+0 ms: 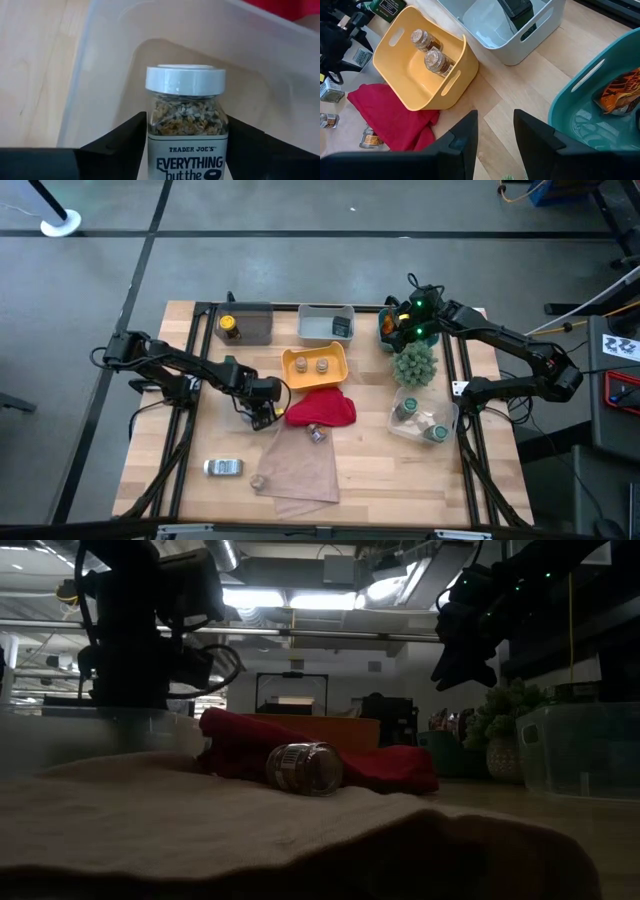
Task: Sort spices by type
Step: Put the white seasoning bottle into the left transparent bin
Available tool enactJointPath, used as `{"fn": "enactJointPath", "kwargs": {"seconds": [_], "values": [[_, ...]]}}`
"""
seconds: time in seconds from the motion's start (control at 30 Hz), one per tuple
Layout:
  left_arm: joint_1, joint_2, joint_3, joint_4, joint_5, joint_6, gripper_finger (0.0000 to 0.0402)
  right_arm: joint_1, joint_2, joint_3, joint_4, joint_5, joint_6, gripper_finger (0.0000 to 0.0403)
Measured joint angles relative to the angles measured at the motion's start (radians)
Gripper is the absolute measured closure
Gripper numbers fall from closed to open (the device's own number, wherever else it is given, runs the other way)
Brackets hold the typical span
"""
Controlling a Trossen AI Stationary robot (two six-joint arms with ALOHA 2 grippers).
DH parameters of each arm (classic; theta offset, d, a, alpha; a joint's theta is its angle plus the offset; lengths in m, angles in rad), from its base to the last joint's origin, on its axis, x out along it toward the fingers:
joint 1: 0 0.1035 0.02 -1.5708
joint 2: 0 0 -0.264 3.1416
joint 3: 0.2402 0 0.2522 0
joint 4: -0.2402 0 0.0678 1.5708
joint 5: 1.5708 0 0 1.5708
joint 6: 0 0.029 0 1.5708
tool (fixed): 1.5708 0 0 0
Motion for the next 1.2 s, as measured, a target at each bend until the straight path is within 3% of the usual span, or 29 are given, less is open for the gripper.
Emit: {"fn": "enactJointPath", "kwargs": {"seconds": [0.13,0.4,0.63,0.97,1.2], "values": [[-0.001,-0.001,0.000,-0.003,0.000,-0.022,0.0216,0.000,0.000,0.000,0.000,0.000,0.000,0.0276],[-0.001,-0.004,0.012,-0.006,0.000,-0.064,0.0217,0.000,0.000,0.000,0.001,-0.004,-0.001,0.0276],[-0.001,-0.077,0.056,-0.007,0.000,-0.056,0.0217,0.021,0.000,0.000,0.018,-0.043,-0.029,0.0276],[-0.001,-0.256,0.077,0.004,-0.032,-0.067,0.0217,0.252,0.000,0.000,0.272,-0.016,-0.030,0.0276],[-0.001,-0.351,0.077,0.138,-0.150,-0.058,0.0217,0.459,0.023,0.000,0.475,0.216,-0.032,0.0276]]}}
